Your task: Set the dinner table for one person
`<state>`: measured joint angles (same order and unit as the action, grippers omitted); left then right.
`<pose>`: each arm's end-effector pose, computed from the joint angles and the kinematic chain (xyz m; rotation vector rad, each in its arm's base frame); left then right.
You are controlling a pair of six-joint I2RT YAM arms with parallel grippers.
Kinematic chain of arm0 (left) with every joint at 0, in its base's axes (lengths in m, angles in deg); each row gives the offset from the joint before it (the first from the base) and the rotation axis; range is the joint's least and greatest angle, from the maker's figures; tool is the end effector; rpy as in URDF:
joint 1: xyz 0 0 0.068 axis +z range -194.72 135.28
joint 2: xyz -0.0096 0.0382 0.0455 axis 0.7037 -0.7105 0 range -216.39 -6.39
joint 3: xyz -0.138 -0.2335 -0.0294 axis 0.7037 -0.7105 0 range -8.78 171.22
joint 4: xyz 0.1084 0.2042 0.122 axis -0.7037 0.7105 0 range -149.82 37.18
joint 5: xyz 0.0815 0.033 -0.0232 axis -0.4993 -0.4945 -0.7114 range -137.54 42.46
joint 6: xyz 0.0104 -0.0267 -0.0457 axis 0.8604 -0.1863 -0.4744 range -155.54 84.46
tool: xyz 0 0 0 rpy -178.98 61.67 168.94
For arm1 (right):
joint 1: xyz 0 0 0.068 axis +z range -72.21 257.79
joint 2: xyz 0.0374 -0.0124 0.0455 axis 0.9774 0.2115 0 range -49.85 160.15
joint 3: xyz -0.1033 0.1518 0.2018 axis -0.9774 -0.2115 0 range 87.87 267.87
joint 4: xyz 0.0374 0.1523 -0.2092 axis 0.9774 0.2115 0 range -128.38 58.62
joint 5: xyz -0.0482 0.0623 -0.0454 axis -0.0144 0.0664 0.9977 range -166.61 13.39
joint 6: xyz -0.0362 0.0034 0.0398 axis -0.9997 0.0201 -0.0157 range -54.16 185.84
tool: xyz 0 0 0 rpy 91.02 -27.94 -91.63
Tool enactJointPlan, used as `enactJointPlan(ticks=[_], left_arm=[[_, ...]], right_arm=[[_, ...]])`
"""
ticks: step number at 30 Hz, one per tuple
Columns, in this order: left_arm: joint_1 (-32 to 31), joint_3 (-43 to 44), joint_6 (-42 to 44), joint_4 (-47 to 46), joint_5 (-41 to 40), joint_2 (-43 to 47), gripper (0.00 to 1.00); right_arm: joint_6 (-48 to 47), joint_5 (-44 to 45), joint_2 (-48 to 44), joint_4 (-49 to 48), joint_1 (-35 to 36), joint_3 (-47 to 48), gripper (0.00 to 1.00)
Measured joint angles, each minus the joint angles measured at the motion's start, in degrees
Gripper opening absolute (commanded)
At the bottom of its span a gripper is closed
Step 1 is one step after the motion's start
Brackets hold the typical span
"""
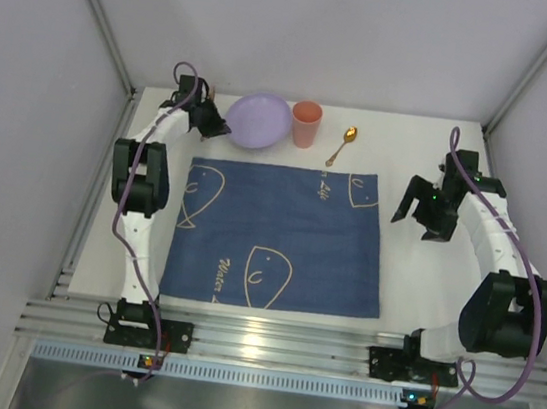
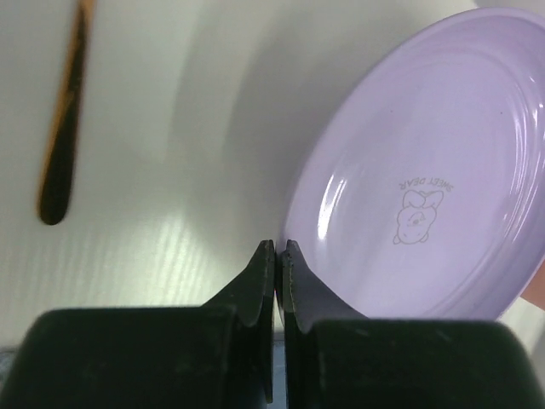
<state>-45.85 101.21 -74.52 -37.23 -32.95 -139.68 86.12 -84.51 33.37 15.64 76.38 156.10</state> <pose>0.5250 -0.0193 0.1860 -0.6687 2.3384 -0.6297 0.2803 -0.0021 0.2682 0.4897 2.7470 0.2747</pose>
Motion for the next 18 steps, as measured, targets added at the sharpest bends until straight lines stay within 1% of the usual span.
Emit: enactJointPlan(ticks=[4,6,9,15,18], left_arm=[[0.0,-0.3,0.2,-0.6,7.5,1.4,0.0],[-0.2,-2.7,1.3,-0.7,10.5,3.7,0.0],[-1.4,-11.9,4.4,-1.1,12.2,10.8,0.0],[-6.5,-34.8,9.1,0.4,12.7,28.7,0.0],[-8.8,-42.7,10.8,1.2,12.3,34.6,0.0]], right_arm=[[-0.4,-0.6,0.0,0.0,0.0,0.0,0.86],[-0.3,-1.2,0.0,0.0,0.0,0.0,0.86],[0.4,-2.8,-0.2,-0.5,0.0,-0.7,0.86],[1.6,-5.3,-3.1,-1.2,0.0,-3.4,0.86],[1.8,-5.5,-5.3,-1.7,0.0,-5.2,0.86]])
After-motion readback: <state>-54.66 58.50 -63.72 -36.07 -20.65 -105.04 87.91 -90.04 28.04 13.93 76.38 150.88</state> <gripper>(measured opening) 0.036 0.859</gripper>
